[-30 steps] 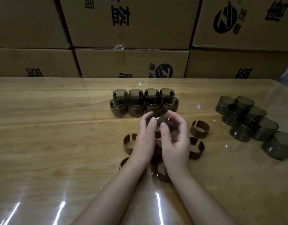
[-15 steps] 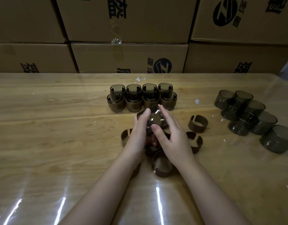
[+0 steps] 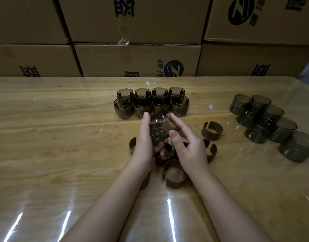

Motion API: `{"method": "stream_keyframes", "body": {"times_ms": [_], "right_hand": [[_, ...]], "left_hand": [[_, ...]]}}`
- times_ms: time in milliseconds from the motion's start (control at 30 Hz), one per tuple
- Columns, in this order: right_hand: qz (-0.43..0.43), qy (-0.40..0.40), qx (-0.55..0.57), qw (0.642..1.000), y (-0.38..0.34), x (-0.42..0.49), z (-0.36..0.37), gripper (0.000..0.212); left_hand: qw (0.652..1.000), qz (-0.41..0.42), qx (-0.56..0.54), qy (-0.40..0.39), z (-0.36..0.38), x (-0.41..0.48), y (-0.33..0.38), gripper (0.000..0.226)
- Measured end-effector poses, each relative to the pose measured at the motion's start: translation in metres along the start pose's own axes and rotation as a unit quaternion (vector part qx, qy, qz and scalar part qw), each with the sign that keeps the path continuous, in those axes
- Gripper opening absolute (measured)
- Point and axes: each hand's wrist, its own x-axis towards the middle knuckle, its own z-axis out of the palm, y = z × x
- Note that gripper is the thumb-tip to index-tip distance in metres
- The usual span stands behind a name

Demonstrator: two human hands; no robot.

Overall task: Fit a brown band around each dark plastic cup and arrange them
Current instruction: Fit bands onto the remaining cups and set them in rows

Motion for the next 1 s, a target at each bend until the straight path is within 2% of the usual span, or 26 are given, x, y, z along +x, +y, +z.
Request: {"method": "stream_keyframes", "body": {"times_ms": [267, 367, 500, 667, 733, 800, 900, 1000], "right_hand": [[0.018, 0.035, 0.008, 0.999, 0.003, 0.001, 0.003, 0.035], [0.02, 0.025, 0.035, 0.999, 0.0, 0.004, 0.003, 0.026], [0.032, 0.04, 0.065, 0.997, -0.003, 0.004, 0.0, 0.039], [0.024, 0.057, 0.086, 0.994, -0.009, 0.006, 0.001, 0.032], [0.011, 0.05, 0.081, 0.995, -0.01, 0.005, 0.002, 0.032], [0.003, 0.029, 0.075, 0.997, -0.012, 0.004, 0.004, 0.037], [0.003, -0.007, 0.107, 0.994, -0.016, 0.003, 0.006, 0.044], [-0.001, -0.023, 0.115, 0.993, -0.017, 0.002, 0.006, 0.046]], "left_hand": [[1.0, 0.013, -0.02, -0.001, 0.003, 0.003, 0.001, 0.061], [1.0, 0.012, -0.003, 0.019, 0.003, 0.005, 0.001, 0.067], [0.999, 0.017, 0.03, 0.032, 0.0, 0.004, -0.001, 0.085], [0.997, 0.011, 0.053, 0.063, -0.003, 0.009, -0.007, 0.091], [0.996, 0.014, 0.048, 0.072, -0.003, 0.011, -0.009, 0.082], [0.997, 0.009, 0.043, 0.065, -0.005, 0.013, -0.01, 0.063], [0.996, 0.007, 0.059, 0.059, -0.007, 0.015, -0.012, 0.06], [0.989, 0.025, 0.13, 0.062, -0.008, 0.013, -0.012, 0.054]]}}
